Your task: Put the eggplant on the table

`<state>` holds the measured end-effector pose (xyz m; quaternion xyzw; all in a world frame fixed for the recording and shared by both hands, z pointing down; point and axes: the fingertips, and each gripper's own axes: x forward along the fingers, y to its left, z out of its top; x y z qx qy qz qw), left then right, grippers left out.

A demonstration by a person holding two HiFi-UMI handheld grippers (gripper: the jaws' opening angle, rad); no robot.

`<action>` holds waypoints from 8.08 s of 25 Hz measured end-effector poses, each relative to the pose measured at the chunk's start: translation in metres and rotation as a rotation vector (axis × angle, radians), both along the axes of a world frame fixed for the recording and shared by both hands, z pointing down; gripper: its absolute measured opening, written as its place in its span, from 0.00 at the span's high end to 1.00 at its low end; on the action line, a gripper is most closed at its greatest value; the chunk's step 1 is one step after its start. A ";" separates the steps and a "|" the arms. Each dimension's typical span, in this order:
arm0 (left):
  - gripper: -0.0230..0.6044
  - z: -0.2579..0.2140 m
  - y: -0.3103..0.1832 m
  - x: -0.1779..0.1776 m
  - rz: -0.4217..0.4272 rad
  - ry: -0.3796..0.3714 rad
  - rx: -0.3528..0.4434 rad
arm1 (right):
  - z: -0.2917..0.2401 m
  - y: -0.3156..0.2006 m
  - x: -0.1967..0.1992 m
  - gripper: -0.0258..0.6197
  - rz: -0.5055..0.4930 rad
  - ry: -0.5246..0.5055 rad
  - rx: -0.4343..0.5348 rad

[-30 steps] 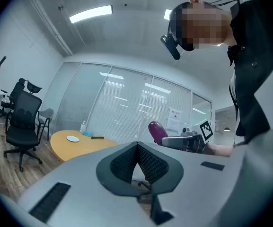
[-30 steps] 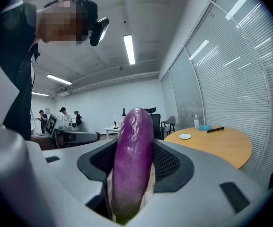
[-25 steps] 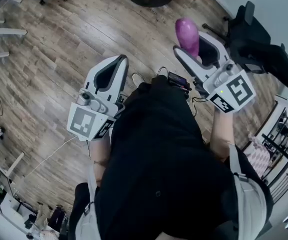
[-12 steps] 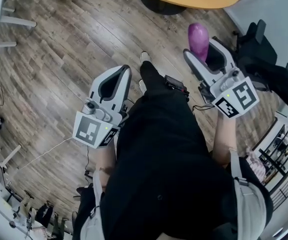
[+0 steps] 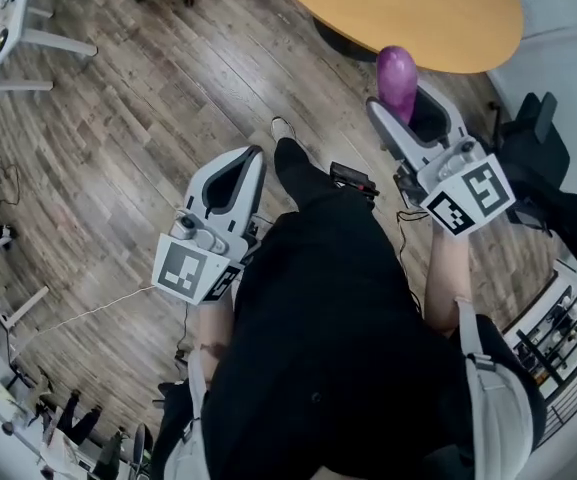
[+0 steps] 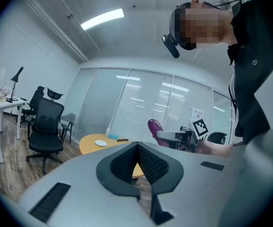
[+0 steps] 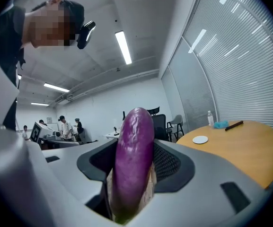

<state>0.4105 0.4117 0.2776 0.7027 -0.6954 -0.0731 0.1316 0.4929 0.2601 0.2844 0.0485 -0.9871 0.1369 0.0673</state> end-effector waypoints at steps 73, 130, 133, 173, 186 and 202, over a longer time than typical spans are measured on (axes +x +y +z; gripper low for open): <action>0.95 -0.017 -0.407 -0.637 0.669 -0.080 -0.011 | -0.032 -0.313 -0.499 0.60 0.772 0.022 0.083; 0.95 0.066 -0.713 -0.461 1.700 -0.080 -0.079 | 0.198 -0.566 -0.458 0.60 1.267 0.409 -0.336; 0.95 0.067 -0.705 -0.459 1.715 -0.082 -0.092 | 0.223 -0.568 -0.447 0.60 1.272 0.446 -0.352; 0.95 0.085 -0.739 -0.484 1.648 -0.060 -0.160 | 0.362 -0.621 -0.446 0.60 1.178 0.778 -0.488; 0.95 0.085 -0.732 -0.476 1.688 -0.082 -0.178 | 0.354 -0.618 -0.439 0.54 1.191 0.695 -0.514; 0.95 0.074 -0.718 -0.469 1.750 -0.099 -0.122 | 0.301 -0.603 -0.437 0.54 1.161 0.713 -0.412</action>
